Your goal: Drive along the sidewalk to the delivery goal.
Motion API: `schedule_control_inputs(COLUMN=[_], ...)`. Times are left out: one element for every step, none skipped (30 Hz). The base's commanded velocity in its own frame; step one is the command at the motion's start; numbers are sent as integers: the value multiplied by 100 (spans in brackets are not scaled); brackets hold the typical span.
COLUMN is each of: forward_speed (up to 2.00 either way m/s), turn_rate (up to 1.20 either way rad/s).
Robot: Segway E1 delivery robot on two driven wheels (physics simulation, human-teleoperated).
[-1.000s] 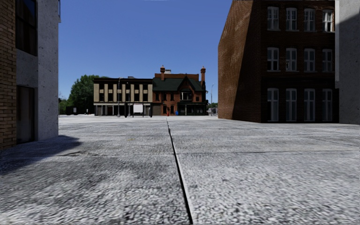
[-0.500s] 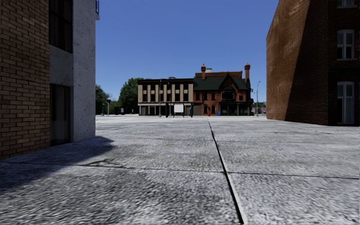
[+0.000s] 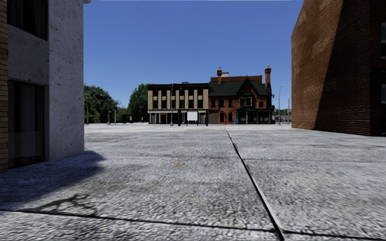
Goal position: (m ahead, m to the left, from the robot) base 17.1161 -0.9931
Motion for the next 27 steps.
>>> schedule_control_inputs(forward_speed=[200, 200, 200, 200, 200, 200, 200, 200, 200, 200, 200, 200, 200, 200, 200, 200, 200, 200, 200, 200, 200, 200, 200, 200, 200, 200, 200], turn_rate=[0, 0, 0, 0, 0, 0, 0, 0, 0, 0, 0, 0, 0, 0, 0, 0, 0, 0, 0, 0, 0, 0, 0, 0, 0, 0, 0])
